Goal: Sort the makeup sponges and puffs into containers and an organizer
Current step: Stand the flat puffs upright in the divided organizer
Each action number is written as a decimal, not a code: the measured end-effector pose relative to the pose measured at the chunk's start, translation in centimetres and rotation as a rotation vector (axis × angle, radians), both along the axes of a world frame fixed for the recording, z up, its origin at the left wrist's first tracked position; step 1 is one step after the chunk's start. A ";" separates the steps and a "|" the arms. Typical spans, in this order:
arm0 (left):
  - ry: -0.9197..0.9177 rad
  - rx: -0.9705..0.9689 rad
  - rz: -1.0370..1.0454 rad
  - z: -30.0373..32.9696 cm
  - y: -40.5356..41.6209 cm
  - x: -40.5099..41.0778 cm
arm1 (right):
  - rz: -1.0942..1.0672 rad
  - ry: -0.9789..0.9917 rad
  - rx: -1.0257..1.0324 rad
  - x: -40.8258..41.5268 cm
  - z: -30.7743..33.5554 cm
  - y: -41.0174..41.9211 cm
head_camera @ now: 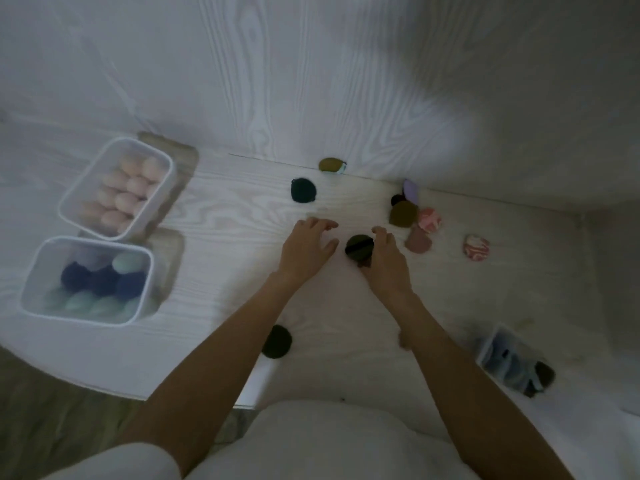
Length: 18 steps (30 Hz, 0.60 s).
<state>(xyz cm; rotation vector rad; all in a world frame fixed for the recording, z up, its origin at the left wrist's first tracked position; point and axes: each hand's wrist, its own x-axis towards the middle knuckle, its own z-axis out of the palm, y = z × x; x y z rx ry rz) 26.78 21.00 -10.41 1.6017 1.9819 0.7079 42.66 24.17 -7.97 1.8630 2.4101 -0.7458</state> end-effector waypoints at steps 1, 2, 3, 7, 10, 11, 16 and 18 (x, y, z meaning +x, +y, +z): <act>0.039 0.056 -0.111 0.0 -0.5 0.7 | -0.010 -0.008 0.001 1.3 0.2 -0.3; 0.092 0.107 -0.251 0.0 -0.9 1.6 | -0.018 0.005 -0.002 2.8 0.5 -0.8; 0.154 0.120 -0.396 0.0 -1.3 2.4 | -0.015 0.029 -0.007 4.0 0.7 -1.2; 0.366 -0.055 -0.665 -0.1 -2.5 6.1 | 0.024 0.053 -0.010 7.9 1.8 -3.2; 0.445 -0.119 -0.581 0.4 -3.1 8.0 | -0.036 0.141 0.067 10.6 3.1 -4.8; 0.425 -0.104 -0.545 1.0 -3.2 8.9 | -0.081 0.198 0.110 11.8 3.8 -5.6; 0.113 0.254 -0.520 4.6 -4.1 15.3 | -0.426 0.284 0.275 19.0 6.6 -9.9; 0.058 0.282 -0.664 5.9 -4.6 19.8 | -0.605 0.293 0.299 22.9 6.8 -12.0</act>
